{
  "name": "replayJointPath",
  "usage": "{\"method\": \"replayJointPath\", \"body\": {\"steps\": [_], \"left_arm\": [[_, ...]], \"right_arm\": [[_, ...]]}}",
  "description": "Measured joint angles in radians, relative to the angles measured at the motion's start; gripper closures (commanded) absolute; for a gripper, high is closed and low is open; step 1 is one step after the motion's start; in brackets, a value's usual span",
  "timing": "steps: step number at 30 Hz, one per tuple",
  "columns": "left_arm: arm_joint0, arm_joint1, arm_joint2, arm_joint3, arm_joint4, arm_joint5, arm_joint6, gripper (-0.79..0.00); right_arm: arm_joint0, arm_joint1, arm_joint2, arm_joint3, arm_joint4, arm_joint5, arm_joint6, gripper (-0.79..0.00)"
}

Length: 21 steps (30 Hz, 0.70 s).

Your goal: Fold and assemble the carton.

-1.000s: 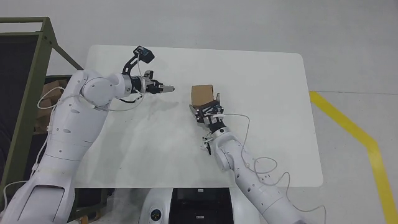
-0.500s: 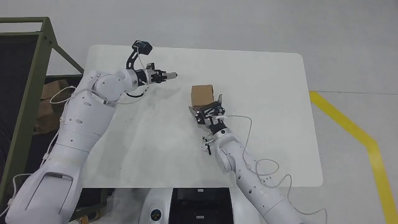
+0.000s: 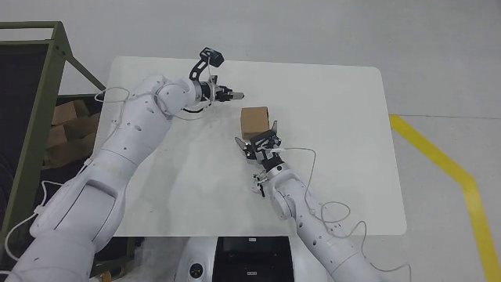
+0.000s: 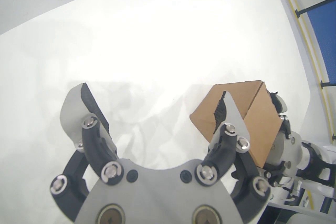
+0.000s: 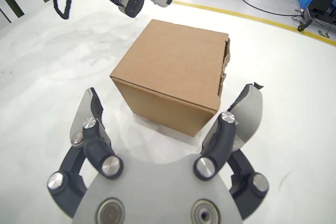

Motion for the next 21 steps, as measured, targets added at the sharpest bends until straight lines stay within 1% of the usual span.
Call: {"method": "replayJointPath", "body": {"steps": [4, 10, 16, 21], "left_arm": [[-0.028, -0.033, 0.055, 0.044, 0.002, -0.017, 0.01, -0.785], [-0.058, -0.069, 0.1, 0.108, -0.001, -0.037, 0.023, -0.785], [-0.074, -0.089, 0.116, 0.156, 0.0, -0.056, 0.031, -0.785], [-0.078, -0.099, 0.12, 0.18, 0.004, -0.065, 0.036, -0.785]], "right_arm": [[0.004, -0.002, -0.005, 0.003, 0.002, -0.002, 0.002, -0.785], [0.011, -0.007, -0.012, 0.009, 0.007, 0.003, 0.011, -0.785], [0.016, -0.013, -0.012, 0.01, 0.029, 0.028, 0.024, -0.785], [0.015, -0.017, -0.014, 0.008, 0.044, 0.046, 0.031, -0.785]]}}
